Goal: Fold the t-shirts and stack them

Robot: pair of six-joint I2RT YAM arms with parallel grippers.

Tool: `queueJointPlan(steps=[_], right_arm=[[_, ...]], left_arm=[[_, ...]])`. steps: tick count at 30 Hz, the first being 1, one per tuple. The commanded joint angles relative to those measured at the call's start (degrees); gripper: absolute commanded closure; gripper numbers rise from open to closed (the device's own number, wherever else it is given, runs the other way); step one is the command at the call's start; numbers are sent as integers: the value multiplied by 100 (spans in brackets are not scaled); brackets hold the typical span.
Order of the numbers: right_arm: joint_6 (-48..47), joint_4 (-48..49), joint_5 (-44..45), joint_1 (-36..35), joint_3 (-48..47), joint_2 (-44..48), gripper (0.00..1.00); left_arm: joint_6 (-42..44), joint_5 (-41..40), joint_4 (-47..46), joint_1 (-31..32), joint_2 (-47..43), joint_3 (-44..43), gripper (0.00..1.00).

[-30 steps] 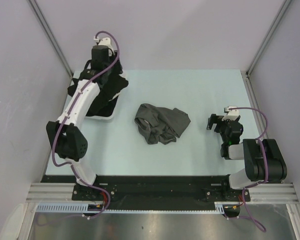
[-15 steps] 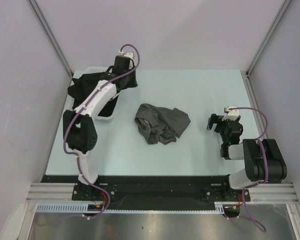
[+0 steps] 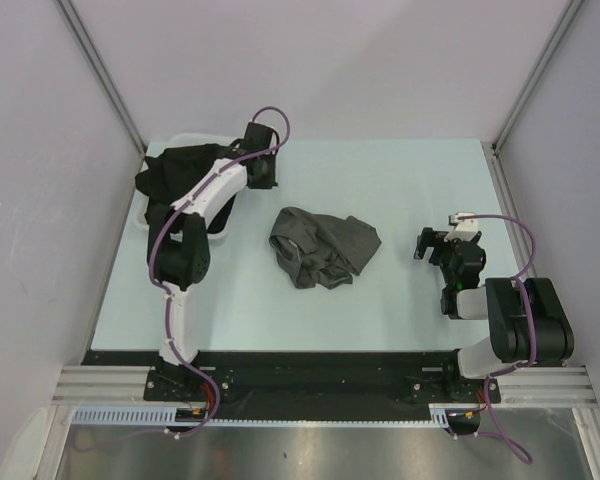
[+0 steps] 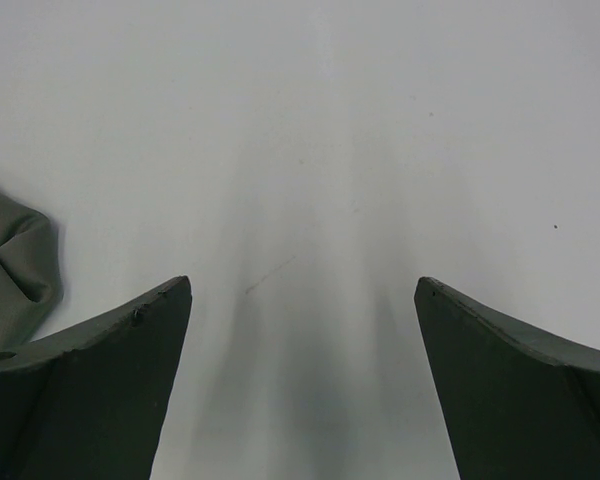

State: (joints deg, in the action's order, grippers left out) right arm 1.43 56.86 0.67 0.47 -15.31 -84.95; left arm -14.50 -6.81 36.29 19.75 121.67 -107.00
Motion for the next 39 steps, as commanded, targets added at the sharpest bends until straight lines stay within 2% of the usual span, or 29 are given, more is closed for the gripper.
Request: queueJointPlan(steps=[1, 30, 39], right_arm=[[-64, 159, 100, -29, -121, 84, 0], [-73, 176, 100, -29, -121, 84, 0], [-47, 185, 56, -12, -121, 66, 0]], left_arm=[[70, -251, 115, -76, 243, -383, 100], [-35, -910, 458, -1236, 674, -453, 100], [-18, -971, 589, -1720, 859, -954, 100]])
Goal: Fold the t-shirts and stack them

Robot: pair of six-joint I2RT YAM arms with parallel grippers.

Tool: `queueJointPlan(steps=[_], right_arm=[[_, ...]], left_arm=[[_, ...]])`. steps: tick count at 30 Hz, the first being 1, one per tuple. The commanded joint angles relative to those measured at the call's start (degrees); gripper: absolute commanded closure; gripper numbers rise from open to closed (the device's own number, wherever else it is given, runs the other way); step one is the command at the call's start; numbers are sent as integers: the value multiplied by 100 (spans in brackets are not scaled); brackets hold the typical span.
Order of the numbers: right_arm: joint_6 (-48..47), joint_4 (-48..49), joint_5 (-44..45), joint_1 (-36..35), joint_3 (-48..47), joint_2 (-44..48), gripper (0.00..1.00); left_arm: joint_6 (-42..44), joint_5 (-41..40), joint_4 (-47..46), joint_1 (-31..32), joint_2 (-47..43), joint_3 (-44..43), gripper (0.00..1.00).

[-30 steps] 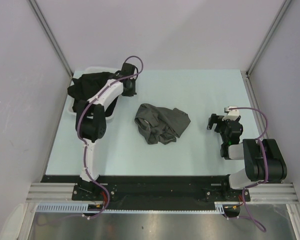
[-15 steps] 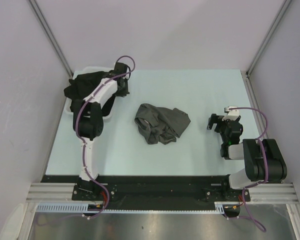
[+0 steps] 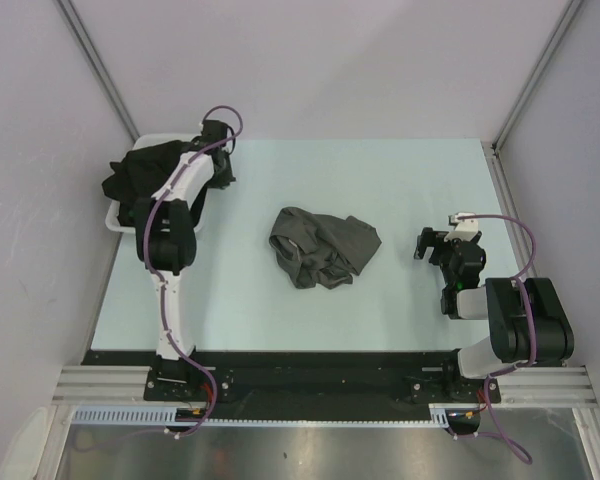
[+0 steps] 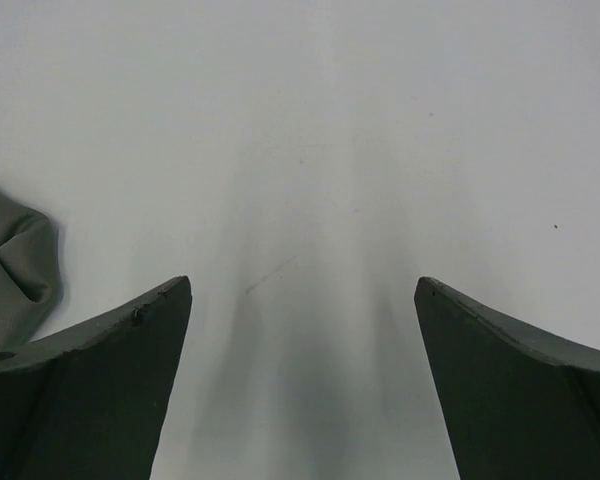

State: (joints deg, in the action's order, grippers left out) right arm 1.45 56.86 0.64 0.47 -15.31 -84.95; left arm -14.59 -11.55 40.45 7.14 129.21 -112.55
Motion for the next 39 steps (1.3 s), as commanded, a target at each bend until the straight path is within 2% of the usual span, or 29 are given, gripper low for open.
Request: queueJointPlan(steps=[1, 22, 25, 27, 28, 30, 34, 39], right_arm=[[-49, 185, 41, -12, -113, 75, 0], [-40, 194, -3, 23, -130, 66, 0], [-40, 194, -3, 15, -130, 66, 0], [-31, 194, -3, 15, -121, 66, 0], [-31, 185, -3, 23, -130, 57, 0], [-40, 185, -3, 15, -130, 66, 0], [-49, 185, 6, 6, -121, 66, 0], [-49, 168, 41, -3, -130, 75, 0]], left_arm=[[0, -506, 165, -511, 113, -425, 100], [-18, -998, 192, -1320, -141, -311, 100], [-53, -771, 174, -1390, -211, -276, 100], [-53, -175, 113, -1399, -273, -154, 96], [-53, 63, 60, -1382, -395, -49, 87], [-88, 670, -273, -1277, -589, 380, 78], [8, 1005, -739, -944, -1221, 980, 68], [219, 1102, -696, -311, -1626, 1218, 61]])
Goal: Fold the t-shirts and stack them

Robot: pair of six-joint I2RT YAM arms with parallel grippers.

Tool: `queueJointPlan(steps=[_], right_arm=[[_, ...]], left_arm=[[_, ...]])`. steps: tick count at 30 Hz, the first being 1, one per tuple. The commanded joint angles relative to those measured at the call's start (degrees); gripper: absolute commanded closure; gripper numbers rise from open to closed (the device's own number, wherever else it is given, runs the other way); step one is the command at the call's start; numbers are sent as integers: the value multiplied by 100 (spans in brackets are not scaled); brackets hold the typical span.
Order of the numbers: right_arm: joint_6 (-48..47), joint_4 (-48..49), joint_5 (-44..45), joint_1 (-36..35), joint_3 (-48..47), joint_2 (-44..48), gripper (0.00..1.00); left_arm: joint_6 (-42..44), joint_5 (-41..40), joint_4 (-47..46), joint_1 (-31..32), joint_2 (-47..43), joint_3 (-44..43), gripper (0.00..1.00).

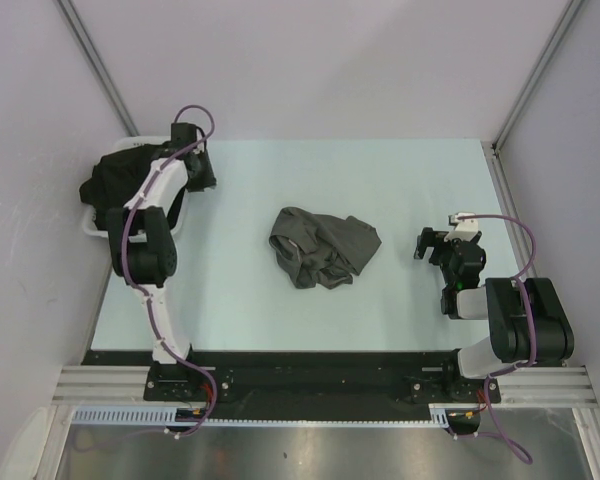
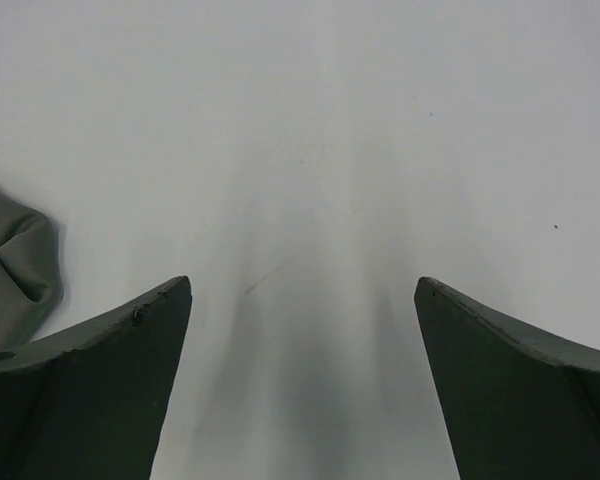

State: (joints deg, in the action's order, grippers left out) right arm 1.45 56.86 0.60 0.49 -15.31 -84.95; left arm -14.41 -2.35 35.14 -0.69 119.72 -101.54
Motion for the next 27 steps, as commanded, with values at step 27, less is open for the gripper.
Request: queueJointPlan(steps=[27], right_arm=[[-57, 176, 63, -14, -121, 75, 0]], left_arm=[[-35, -90, -86, 3328, -1285, 1127, 58]])
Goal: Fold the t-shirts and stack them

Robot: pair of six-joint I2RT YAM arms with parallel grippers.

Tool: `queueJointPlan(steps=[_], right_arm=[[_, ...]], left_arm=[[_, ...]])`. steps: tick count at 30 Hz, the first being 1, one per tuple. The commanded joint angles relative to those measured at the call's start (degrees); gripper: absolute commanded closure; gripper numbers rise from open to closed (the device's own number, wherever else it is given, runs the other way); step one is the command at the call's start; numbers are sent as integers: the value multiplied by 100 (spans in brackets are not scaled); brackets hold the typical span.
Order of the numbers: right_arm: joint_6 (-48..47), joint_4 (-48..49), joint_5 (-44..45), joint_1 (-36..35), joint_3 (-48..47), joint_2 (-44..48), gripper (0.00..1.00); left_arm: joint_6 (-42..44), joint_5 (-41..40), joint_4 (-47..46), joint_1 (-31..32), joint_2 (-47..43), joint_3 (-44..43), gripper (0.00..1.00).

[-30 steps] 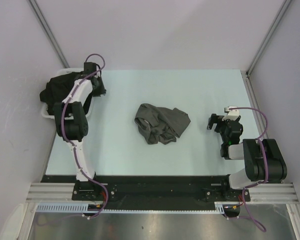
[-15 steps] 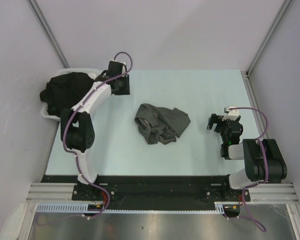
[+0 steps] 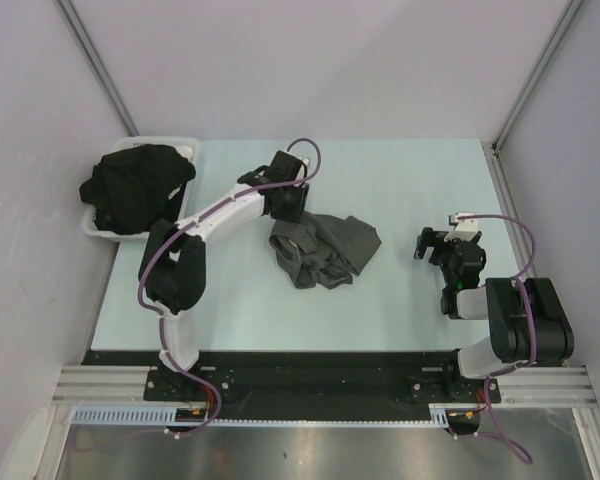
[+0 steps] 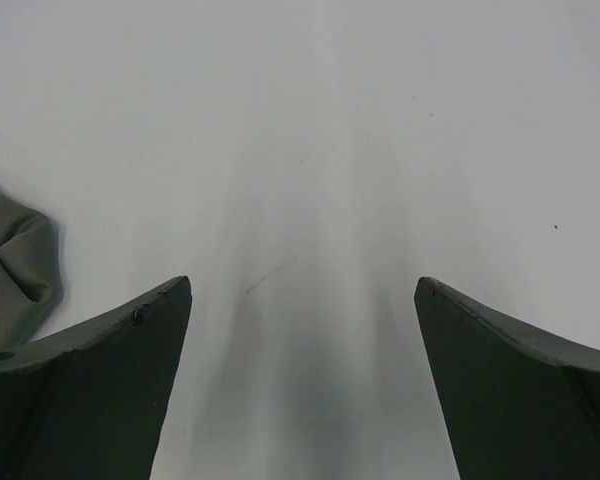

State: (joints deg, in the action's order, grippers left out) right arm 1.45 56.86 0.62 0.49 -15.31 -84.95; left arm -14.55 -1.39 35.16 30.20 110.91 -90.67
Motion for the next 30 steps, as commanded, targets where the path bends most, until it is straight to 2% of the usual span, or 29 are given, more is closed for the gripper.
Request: queueJointPlan(steps=[1, 9, 17, 30], right_arm=[[-57, 176, 52, -14, -121, 75, 0], [-57, 159, 52, -14, -121, 75, 0], [-57, 176, 61, -23, -121, 75, 0], [-57, 185, 61, -14, -121, 75, 0]], left_arm=[[22, -204, -79, 302, -421, 84, 58], [84, -362, -88, 742, -456, 524, 58], [-31, -336, -395, 865, -264, 849, 57], [57, -309, -431, 892, 220, 718, 53]])
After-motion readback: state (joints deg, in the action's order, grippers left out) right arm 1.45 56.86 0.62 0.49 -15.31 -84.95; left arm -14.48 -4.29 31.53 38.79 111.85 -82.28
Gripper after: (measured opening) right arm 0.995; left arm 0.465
